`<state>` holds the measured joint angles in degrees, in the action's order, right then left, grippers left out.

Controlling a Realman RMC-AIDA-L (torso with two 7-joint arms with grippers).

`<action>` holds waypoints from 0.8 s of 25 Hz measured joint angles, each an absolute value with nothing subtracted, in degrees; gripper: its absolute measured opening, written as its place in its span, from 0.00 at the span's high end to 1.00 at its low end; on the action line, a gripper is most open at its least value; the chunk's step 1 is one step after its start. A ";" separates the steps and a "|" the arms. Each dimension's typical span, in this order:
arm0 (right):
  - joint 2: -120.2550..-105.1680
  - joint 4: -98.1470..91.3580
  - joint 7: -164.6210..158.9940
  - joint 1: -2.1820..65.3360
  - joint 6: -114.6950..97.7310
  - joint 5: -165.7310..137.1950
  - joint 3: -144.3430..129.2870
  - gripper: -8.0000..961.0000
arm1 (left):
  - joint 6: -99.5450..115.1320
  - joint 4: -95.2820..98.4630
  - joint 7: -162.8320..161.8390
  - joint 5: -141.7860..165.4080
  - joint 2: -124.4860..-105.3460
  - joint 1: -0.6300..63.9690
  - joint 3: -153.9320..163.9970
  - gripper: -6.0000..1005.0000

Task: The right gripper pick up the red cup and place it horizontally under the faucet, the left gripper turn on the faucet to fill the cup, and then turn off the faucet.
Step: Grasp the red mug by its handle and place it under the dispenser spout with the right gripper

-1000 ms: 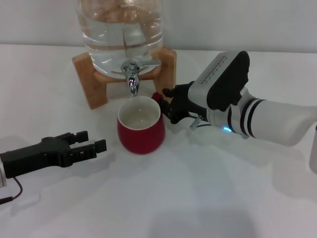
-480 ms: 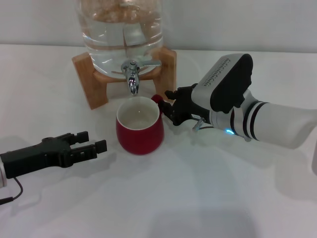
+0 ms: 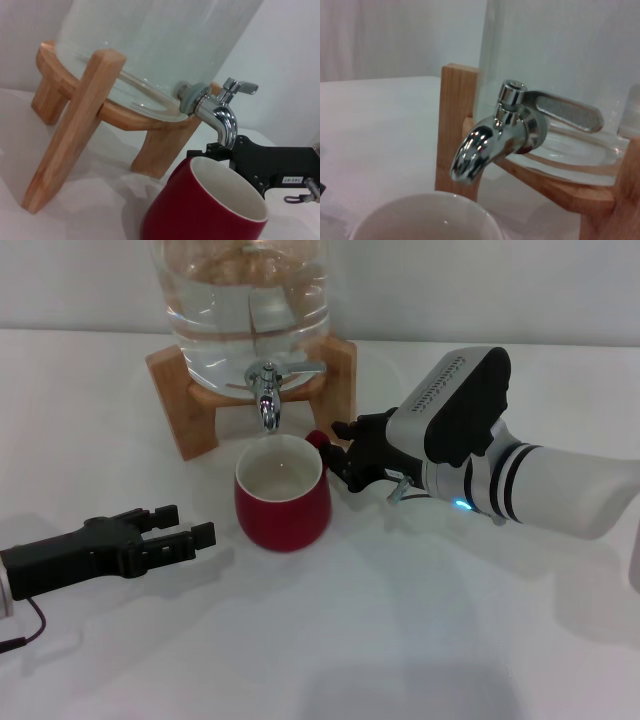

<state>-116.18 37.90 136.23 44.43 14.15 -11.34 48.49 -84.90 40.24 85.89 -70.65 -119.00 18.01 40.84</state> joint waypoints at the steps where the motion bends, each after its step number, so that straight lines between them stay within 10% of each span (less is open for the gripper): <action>1: -116.19 37.92 136.23 44.42 14.15 -11.34 48.60 0.71 | -84.90 40.25 85.88 -70.64 -119.00 18.02 40.88 0.12; 20: -116.19 37.91 136.23 44.26 14.15 -11.34 49.47 0.69 | -84.90 40.25 86.01 -70.61 -118.93 18.01 40.78 0.12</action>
